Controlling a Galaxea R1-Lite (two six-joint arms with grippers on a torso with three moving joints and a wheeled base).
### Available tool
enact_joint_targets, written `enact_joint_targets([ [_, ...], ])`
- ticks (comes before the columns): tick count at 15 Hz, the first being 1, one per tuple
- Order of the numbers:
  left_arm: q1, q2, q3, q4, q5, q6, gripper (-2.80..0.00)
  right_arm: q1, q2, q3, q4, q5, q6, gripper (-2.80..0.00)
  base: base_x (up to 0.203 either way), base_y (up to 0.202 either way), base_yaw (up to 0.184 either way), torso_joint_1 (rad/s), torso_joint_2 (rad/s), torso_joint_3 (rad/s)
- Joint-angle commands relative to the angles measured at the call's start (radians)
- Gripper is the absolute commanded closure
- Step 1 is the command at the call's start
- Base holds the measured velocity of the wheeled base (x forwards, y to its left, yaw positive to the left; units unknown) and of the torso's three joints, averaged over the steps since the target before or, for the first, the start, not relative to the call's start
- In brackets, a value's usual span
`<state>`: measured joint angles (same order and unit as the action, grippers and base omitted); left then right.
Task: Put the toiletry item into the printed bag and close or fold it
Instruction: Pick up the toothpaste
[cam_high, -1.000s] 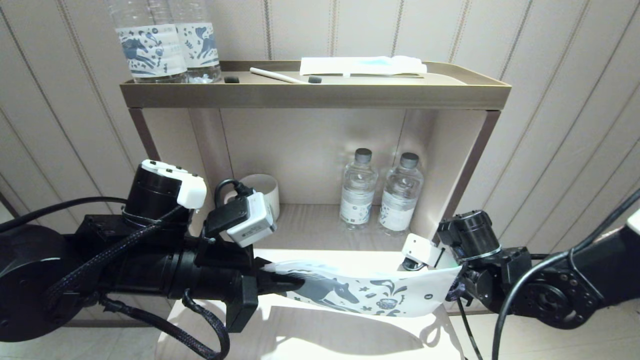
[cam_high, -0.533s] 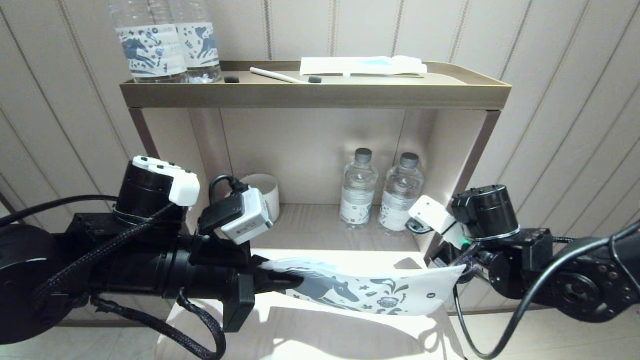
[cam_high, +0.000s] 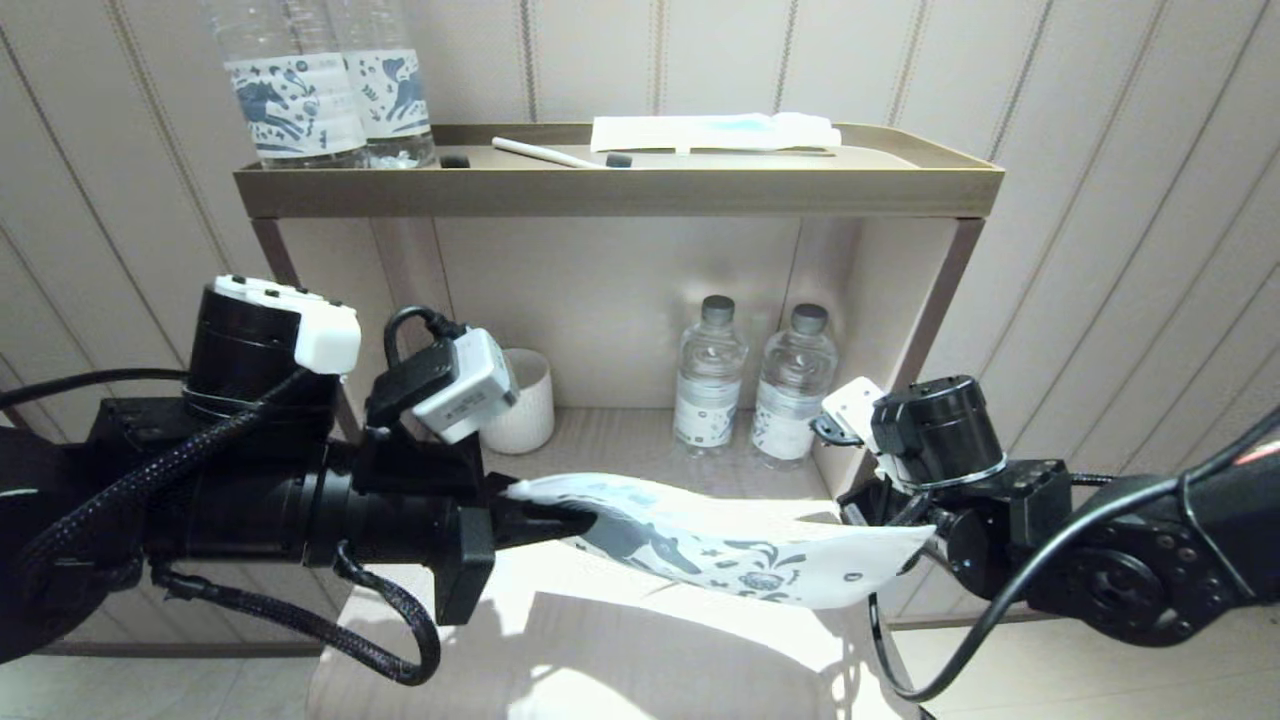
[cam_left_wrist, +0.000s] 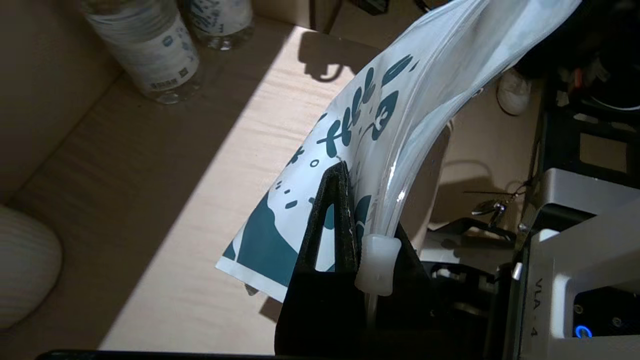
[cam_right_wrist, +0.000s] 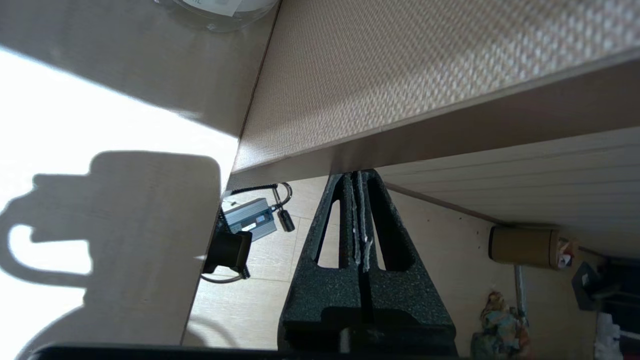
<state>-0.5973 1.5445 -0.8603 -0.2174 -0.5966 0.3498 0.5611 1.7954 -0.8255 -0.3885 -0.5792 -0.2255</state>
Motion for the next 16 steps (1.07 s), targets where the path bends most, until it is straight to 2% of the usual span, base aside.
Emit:
enact_joint_targets([
  [1, 0.027, -0.015, -0.013, 0.000, -0.003, -0.001, 0.00, 0.037, 0.035, -0.032, -0.014, 0.017, 0.021, 0.00, 0.000, 0.000, 0.000, 0.000, 0.00, 0.000],
  [6, 0.048, -0.007, -0.022, 0.001, -0.003, -0.006, 0.00, 0.141, -0.003, -0.085, 0.126, 0.046, 0.180, 0.00, 0.000, 0.000, 0.000, 0.000, 0.00, 0.000],
  [9, 0.048, 0.000, -0.019, 0.001, -0.003, -0.005, 0.00, 0.148, -0.042, -0.024, 0.144, 0.054, 0.187, 0.00, 0.000, 0.000, 0.000, 0.000, 0.00, 0.000],
  [13, 0.048, 0.009, -0.017, 0.001, -0.003, -0.003, 0.00, 0.164, -0.049, -0.014, 0.142, 0.056, 0.202, 0.00, 0.000, 0.000, 0.000, 0.000, 0.00, 0.000],
  [16, 0.048, 0.008, -0.017, 0.001, -0.003, -0.003, 0.00, 0.198, -0.056, -0.015, 0.151, 0.070, 0.251, 0.00, 0.000, 0.000, 0.000, 0.000, 0.00, 0.000],
])
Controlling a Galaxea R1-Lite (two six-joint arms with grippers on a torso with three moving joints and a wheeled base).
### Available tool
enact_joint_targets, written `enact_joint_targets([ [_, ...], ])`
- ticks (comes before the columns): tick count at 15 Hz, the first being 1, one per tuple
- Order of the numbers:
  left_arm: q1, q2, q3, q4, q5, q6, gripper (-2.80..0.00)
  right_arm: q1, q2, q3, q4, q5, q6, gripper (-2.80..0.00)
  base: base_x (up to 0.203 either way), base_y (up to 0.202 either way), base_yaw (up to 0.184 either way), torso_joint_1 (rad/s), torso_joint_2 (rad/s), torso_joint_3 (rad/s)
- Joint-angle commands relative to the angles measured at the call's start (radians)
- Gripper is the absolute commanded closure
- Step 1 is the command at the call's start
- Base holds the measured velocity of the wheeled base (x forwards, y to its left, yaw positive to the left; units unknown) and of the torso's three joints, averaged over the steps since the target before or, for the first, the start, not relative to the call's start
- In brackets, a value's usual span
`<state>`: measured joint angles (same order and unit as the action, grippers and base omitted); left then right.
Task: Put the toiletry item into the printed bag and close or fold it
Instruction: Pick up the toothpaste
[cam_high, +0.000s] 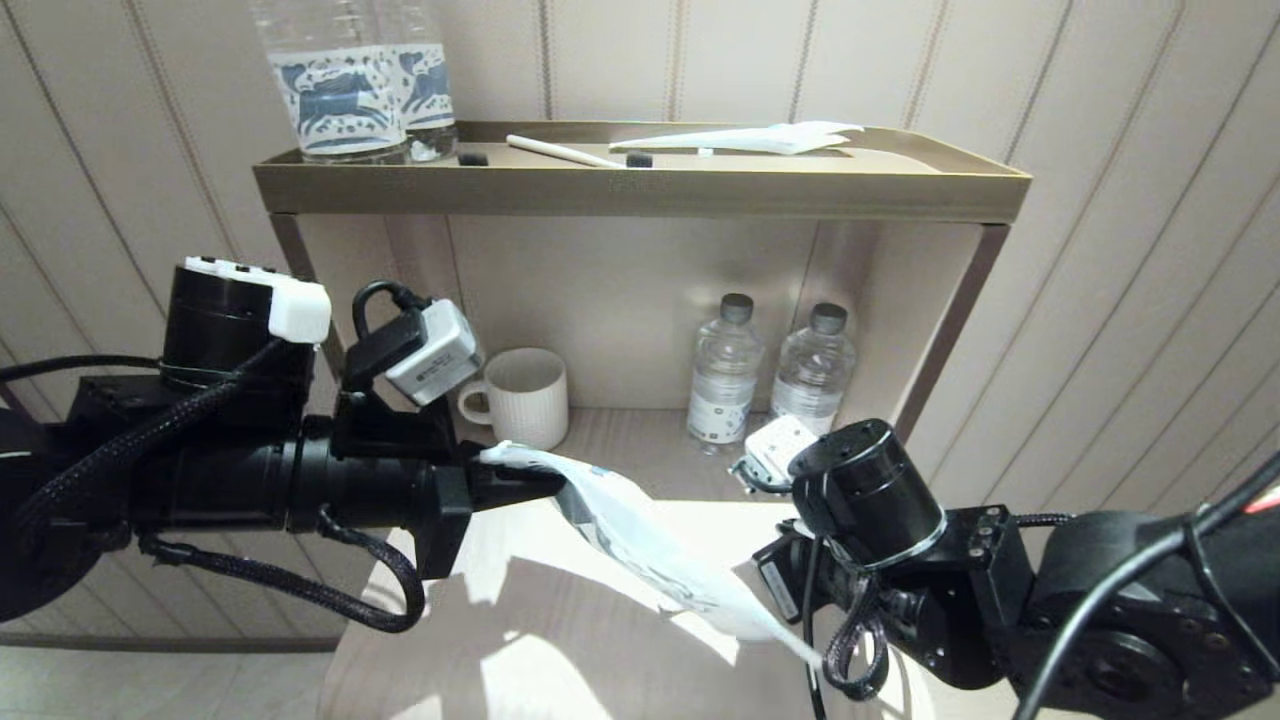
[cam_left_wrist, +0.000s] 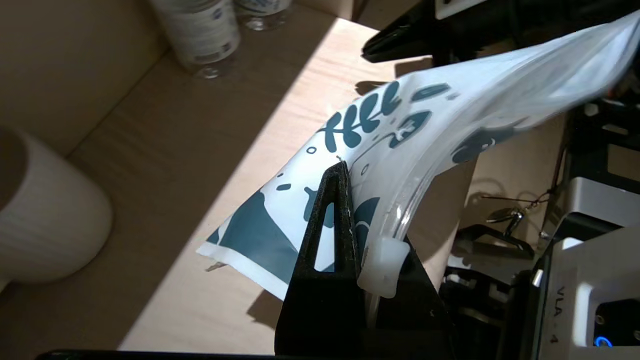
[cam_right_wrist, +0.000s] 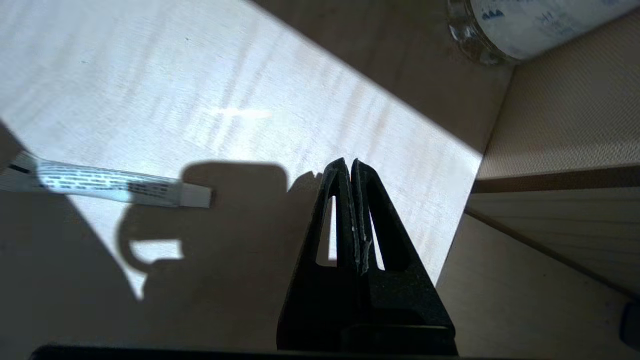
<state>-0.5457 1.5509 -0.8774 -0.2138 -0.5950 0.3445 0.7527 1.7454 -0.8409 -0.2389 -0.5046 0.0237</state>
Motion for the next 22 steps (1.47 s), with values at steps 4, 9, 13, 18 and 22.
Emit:
enact_joint_targets([
  [4, -0.003, 0.002, -0.003, 0.002, -0.005, 0.001, 0.00, 0.031, -0.011, -0.029, 0.103, 0.057, 0.085, -2.80, 0.000, 0.000, 0.000, 0.000, 0.00, 0.000],
  [9, -0.003, 0.000, -0.003, 0.002, -0.005, 0.001, 0.00, 0.033, -0.030, -0.119, 0.271, 0.242, 0.190, -2.80, 0.000, 0.000, 0.000, 0.000, 0.00, 0.000],
  [13, -0.003, 0.003, -0.003, -0.001, -0.005, 0.001, 0.00, 0.041, -0.001, -0.140, 0.271, 0.247, 0.197, -2.80, 0.000, 0.000, 0.000, 0.000, 0.00, 0.000],
  [18, -0.003, 0.009, -0.003, -0.002, -0.005, 0.002, 0.00, 0.042, 0.095, -0.172, 0.266, 0.244, 0.189, -2.80, 0.000, 0.000, 0.000, 0.000, 0.00, 0.000],
  [22, -0.003, 0.017, -0.003, -0.002, -0.005, 0.002, 0.00, 0.043, 0.097, -0.183, 0.267, 0.244, 0.171, -2.80, 0.000, 0.000, 0.000, 0.000, 0.00, 0.000],
])
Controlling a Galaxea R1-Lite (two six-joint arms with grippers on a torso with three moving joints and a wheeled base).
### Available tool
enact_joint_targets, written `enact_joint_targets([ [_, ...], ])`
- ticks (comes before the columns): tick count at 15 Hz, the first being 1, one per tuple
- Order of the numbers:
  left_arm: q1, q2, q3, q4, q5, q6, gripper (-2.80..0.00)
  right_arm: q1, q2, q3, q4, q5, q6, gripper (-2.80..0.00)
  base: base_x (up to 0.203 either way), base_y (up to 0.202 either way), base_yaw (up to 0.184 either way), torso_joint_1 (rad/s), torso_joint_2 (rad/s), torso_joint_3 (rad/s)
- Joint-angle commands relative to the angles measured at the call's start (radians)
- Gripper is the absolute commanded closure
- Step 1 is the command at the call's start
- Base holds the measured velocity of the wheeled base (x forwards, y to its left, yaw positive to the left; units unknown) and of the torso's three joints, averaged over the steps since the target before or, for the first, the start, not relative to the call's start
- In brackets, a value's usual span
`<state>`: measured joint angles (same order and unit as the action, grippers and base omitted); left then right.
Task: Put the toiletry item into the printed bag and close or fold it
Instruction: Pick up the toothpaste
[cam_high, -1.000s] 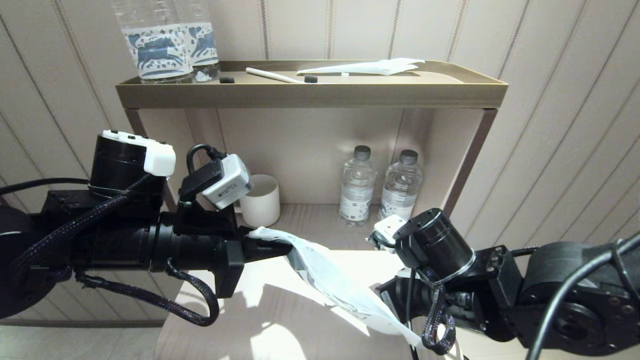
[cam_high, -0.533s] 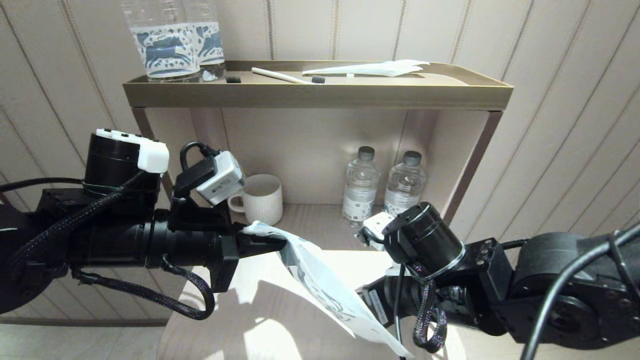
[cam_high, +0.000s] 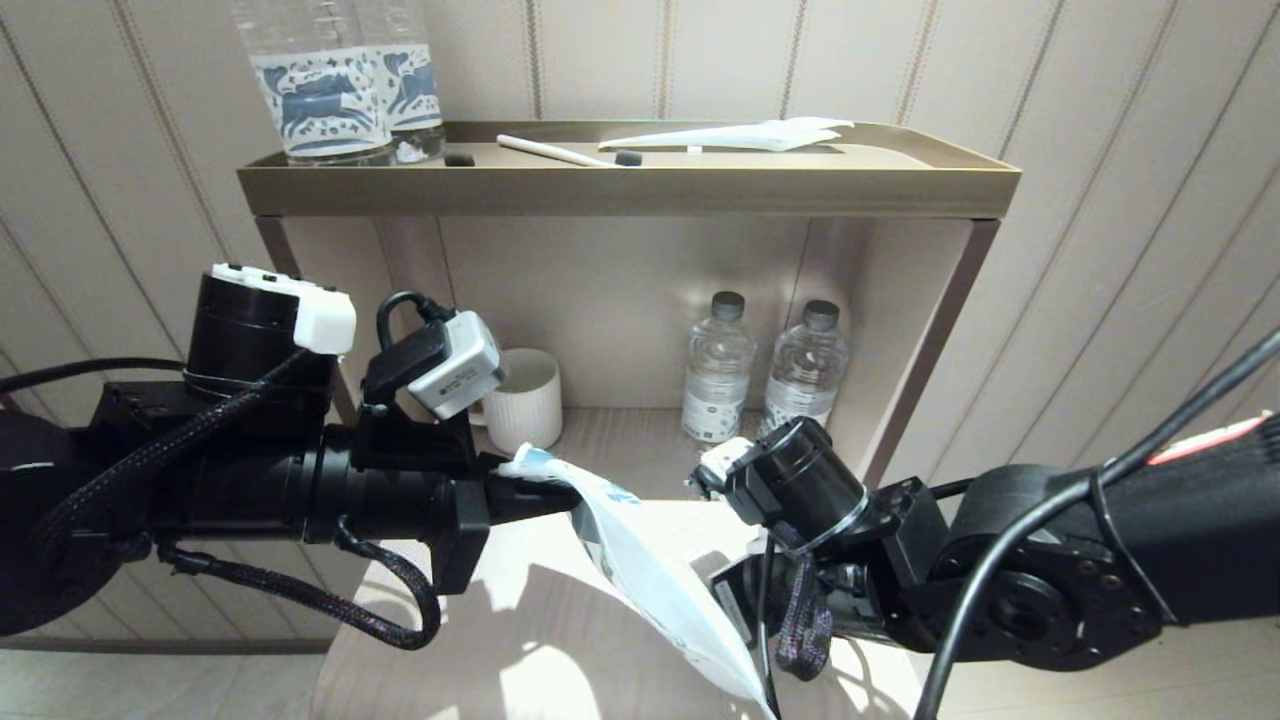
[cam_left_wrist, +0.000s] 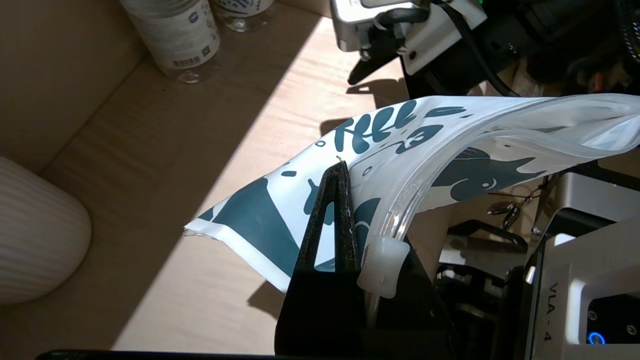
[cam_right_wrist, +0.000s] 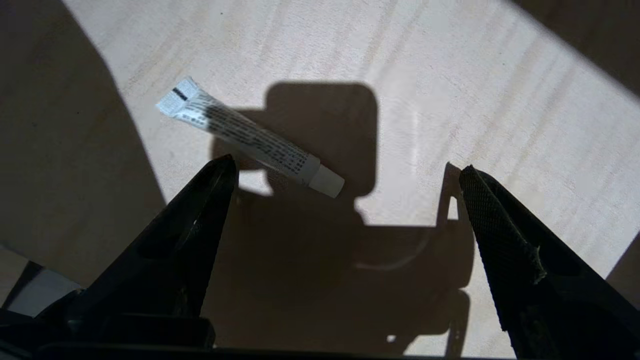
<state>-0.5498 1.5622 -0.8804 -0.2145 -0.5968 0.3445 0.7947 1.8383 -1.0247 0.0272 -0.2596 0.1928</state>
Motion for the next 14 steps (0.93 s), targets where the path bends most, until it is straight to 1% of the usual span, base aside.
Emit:
enact_joint_targets([
  [1, 0.001, 0.007, 0.000, -0.002, -0.003, 0.002, 0.00, 0.004, 0.008, -0.001, 0.000, -0.001, -0.011, -2.80, 0.000, 0.000, 0.000, 0.000, 0.00, 0.000],
  [4, 0.001, 0.007, 0.003, -0.002, -0.003, 0.005, 0.00, 0.007, 0.034, -0.016, -0.003, -0.001, -0.013, -2.80, 0.000, 0.000, 0.000, 0.000, 0.00, 0.000],
  [7, 0.001, 0.012, 0.003, -0.002, -0.003, 0.008, 0.00, 0.010, 0.068, -0.058, -0.002, 0.000, -0.014, -2.80, 0.000, 0.000, 0.000, 0.000, 0.00, 0.000],
  [9, 0.001, 0.012, 0.003, -0.002, -0.003, 0.008, 0.00, 0.031, 0.079, -0.086, -0.001, 0.000, -0.016, -2.80, 0.000, 0.000, 0.000, 0.000, 0.00, 0.000],
  [14, -0.002, 0.013, 0.006, -0.002, -0.003, 0.008, 0.00, 0.031, 0.139, -0.134, -0.001, -0.010, -0.061, -2.80, 0.000, 0.000, 0.000, 0.000, 0.00, 0.000],
])
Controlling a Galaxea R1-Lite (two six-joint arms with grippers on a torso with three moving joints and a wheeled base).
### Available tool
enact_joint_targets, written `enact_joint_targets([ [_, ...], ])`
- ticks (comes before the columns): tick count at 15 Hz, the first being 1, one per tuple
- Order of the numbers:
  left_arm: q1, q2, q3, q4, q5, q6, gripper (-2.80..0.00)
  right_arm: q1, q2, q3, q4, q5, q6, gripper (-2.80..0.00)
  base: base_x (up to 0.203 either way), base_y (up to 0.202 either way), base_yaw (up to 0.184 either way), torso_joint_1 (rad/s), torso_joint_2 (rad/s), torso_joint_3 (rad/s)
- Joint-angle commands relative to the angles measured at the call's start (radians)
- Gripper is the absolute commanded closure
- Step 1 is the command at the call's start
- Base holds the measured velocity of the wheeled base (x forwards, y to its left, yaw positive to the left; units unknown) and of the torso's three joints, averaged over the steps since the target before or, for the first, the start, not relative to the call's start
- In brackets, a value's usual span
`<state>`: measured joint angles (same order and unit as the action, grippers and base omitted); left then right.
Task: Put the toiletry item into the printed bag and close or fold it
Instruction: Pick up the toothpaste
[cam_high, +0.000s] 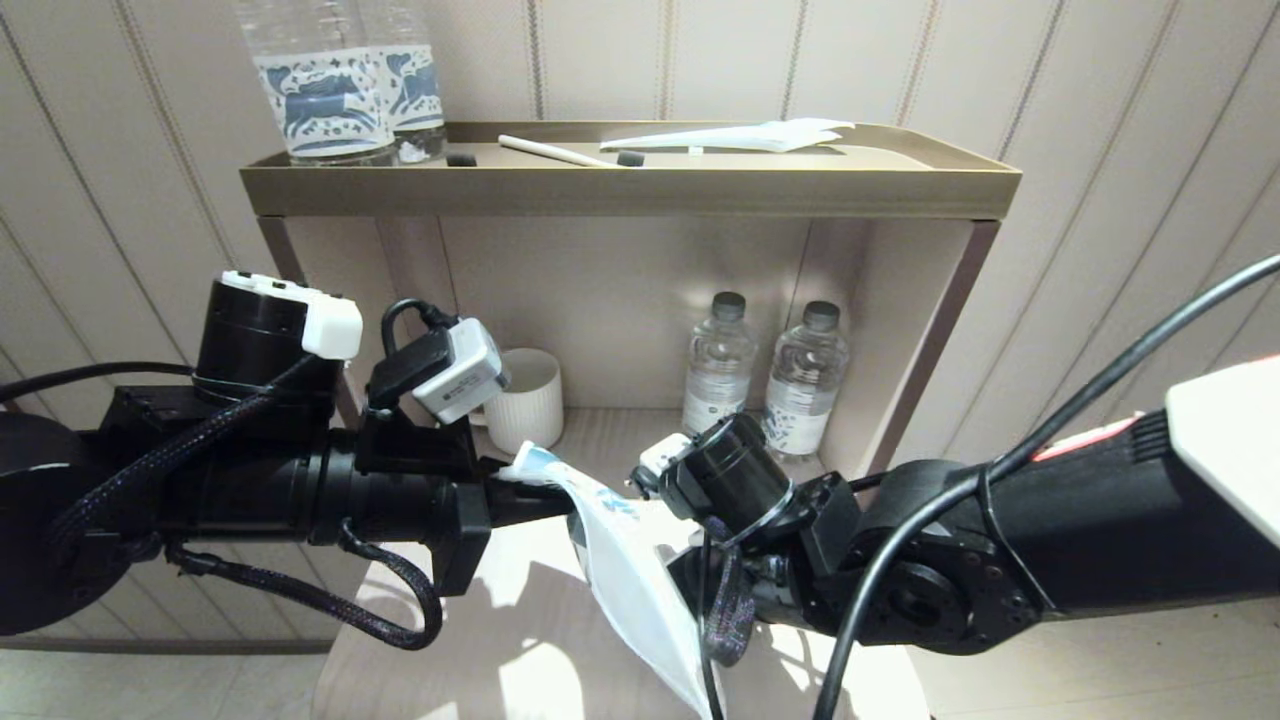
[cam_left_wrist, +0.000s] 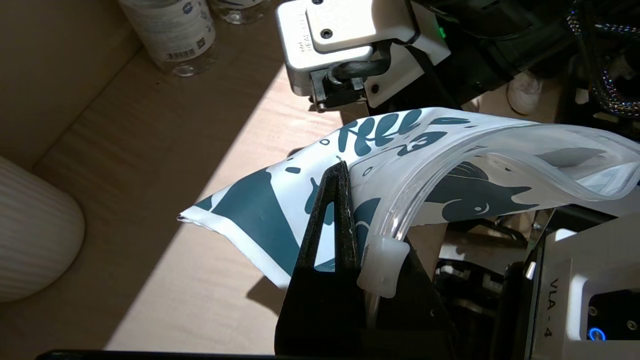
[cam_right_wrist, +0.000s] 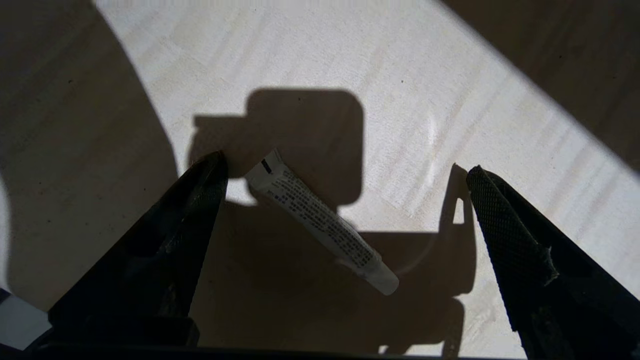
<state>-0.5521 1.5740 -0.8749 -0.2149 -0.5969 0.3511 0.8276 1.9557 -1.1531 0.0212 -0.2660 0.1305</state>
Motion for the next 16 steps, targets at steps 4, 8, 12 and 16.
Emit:
enact_joint_targets([
  [4, -0.004, 0.019, 0.001, -0.001, -0.003, 0.003, 0.00, -0.026, -0.001, 0.026, 0.003, -0.021, -0.016, -2.80, 0.000, 0.000, 0.000, 0.000, 0.00, 0.000],
  [8, -0.017, 0.026, 0.004, -0.001, -0.003, 0.003, 0.00, -0.034, -0.044, 0.074, 0.002, -0.025, -0.017, -2.80, 0.000, 0.000, 0.000, 0.000, 0.00, 0.000],
  [12, -0.022, 0.038, 0.005, -0.001, -0.001, 0.005, 0.00, -0.056, -0.039, 0.078, -0.011, -0.025, -0.023, -2.80, 0.000, 0.000, 0.000, 0.000, 0.00, 0.000],
  [16, -0.034, 0.046, 0.007, -0.001, 0.000, 0.005, 0.00, -0.053, -0.056, 0.093, -0.023, -0.025, -0.024, -2.80, 0.000, 0.000, 0.000, 0.000, 0.00, 0.000],
])
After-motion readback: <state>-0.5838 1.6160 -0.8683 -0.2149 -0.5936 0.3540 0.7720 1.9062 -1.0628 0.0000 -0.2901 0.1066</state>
